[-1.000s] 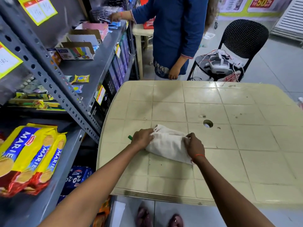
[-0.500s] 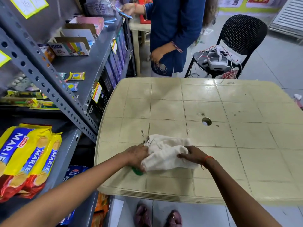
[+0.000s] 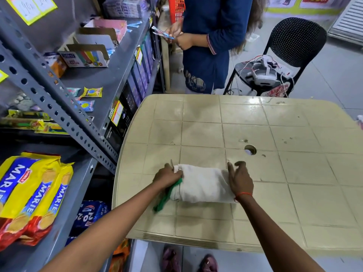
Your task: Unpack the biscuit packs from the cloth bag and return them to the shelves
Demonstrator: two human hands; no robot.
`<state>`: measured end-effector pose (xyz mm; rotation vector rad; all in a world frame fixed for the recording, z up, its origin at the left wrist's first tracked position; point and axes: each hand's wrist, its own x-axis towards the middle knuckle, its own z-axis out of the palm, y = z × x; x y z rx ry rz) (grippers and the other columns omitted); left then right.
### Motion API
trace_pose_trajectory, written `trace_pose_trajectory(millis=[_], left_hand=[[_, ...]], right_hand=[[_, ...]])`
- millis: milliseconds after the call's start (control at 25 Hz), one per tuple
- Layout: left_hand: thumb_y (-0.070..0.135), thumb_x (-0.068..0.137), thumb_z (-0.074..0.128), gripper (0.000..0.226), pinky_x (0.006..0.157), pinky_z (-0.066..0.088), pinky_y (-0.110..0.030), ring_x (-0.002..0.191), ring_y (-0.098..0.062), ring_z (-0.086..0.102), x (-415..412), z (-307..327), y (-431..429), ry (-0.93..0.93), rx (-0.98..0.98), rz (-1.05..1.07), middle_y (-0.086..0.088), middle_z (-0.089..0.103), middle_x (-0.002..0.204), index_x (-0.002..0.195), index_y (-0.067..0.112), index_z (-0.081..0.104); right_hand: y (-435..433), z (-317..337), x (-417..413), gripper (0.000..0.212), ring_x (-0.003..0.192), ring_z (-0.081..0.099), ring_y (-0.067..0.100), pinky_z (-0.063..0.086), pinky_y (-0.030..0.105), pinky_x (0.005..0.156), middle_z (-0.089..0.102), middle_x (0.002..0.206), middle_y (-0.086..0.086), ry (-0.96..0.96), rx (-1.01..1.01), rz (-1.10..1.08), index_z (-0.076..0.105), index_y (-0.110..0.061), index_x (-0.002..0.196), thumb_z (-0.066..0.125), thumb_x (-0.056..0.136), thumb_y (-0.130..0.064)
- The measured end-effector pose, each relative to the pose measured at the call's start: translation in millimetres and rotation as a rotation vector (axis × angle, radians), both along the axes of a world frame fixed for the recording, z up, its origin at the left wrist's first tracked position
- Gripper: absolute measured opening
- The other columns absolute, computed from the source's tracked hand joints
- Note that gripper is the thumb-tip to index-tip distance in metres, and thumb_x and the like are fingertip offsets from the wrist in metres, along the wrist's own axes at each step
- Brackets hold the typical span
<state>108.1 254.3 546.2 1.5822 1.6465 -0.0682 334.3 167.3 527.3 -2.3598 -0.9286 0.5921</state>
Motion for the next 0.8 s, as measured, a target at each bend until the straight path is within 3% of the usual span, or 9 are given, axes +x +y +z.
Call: trace_pose_trajectory(millis=[80,160,200,320,400,520,600,680,800], left_hand=[[0.039,0.084,0.046,0.046,0.087,0.046,-0.038,0.113,-0.03,0.057,0.9,-5.8,-19.3,0.105,0.423,-0.061,-0.008,0.059,0.122,0.124,0.015,0.046],[0.04,0.079,0.046,0.056,0.101,0.044,-0.045,0.125,-0.026,0.055,7.5,-15.4,-42.3,0.124,0.782,-0.434,-0.005,0.057,0.135,0.131,0.02,0.052],[0.046,0.079,0.047,0.06,0.107,0.039,-0.048,0.13,-0.025,0.053,8.8,-22.6,-52.8,0.154,0.825,-0.642,-0.005,0.055,0.141,0.134,0.022,0.052],[0.069,0.075,0.052,0.07,0.11,0.033,-0.051,0.13,-0.028,0.053,1.3,-41.8,-64.0,0.295,0.63,-0.802,-0.003,0.055,0.141,0.133,0.029,0.056],[0.076,0.07,0.053,0.073,0.097,0.049,-0.052,0.125,-0.028,0.057,-8.6,-47.6,-66.3,0.385,0.53,-0.78,-0.001,0.058,0.138,0.129,0.033,0.059],[0.075,0.074,0.039,0.072,0.092,0.05,-0.055,0.126,-0.028,0.057,-26.4,-46.0,-64.4,0.451,0.431,-0.719,-0.002,0.055,0.14,0.131,0.034,0.056],[0.074,0.078,0.028,0.075,0.107,0.034,-0.059,0.14,-0.03,0.038,-53.7,-47.7,-53.2,0.491,0.389,-0.667,-0.004,0.035,0.155,0.143,0.037,0.038],[0.076,0.081,0.021,0.08,0.117,0.005,-0.058,0.151,-0.027,0.002,-93.3,-53.5,-41.3,0.508,0.323,-0.628,0.001,-0.002,0.163,0.15,0.04,0.004],[0.078,0.081,0.018,0.081,0.116,-0.004,-0.057,0.149,-0.025,-0.015,-142.0,-55.0,-31.9,0.593,0.248,-0.581,0.005,-0.019,0.161,0.148,0.041,-0.012]], right_hand=[[-4.1,-2.8,-9.6,0.042,0.118,0.055,0.039,0.046,0.043,0.095,0.058,0.127,0.019,-0.189,0.198,0.104,0.051,-0.005,0.125,0.05,0.094,-0.034],[-17.7,-14.7,-28.3,0.058,0.142,0.032,0.034,0.032,0.046,0.113,0.036,0.153,0.015,-0.382,0.142,0.454,0.039,-0.009,0.143,0.045,0.094,-0.039],[-26.3,-23.3,-37.4,0.064,0.149,0.011,0.027,0.018,0.048,0.118,0.016,0.16,0.007,-0.433,0.04,0.617,0.026,-0.017,0.149,0.035,0.094,-0.047],[-40.3,-53.2,-46.3,0.063,0.147,-0.024,0.021,-0.007,0.056,0.118,-0.026,0.154,-0.006,-0.388,-0.278,0.681,-0.002,-0.036,0.15,0.018,0.094,-0.057],[-39.3,-61.8,-49.6,0.062,0.146,-0.025,0.027,-0.007,0.06,0.117,-0.026,0.156,-0.004,-0.338,-0.377,0.631,-0.007,-0.037,0.149,0.018,0.095,-0.056],[-28.0,-57.7,-70.6,0.064,0.145,-0.025,0.031,-0.007,0.061,0.116,-0.023,0.159,-0.002,-0.308,-0.412,0.673,-0.008,-0.037,0.149,0.018,0.094,-0.058],[-15.1,-52.8,-99.2,0.069,0.145,-0.026,0.033,-0.008,0.062,0.115,-0.024,0.159,0.001,-0.275,-0.419,0.719,-0.009,-0.035,0.15,0.019,0.092,-0.062],[1.7,-47.2,-135.0,0.076,0.144,-0.027,0.036,-0.008,0.063,0.113,-0.026,0.158,0.003,-0.225,-0.446,0.79,-0.009,-0.034,0.15,0.022,0.089,-0.066],[19.1,-44.2,-183.0,0.08,0.143,-0.028,0.038,-0.005,0.067,0.111,-0.028,0.158,0.004,-0.201,-0.498,0.895,-0.008,-0.033,0.15,0.025,0.087,-0.069]])
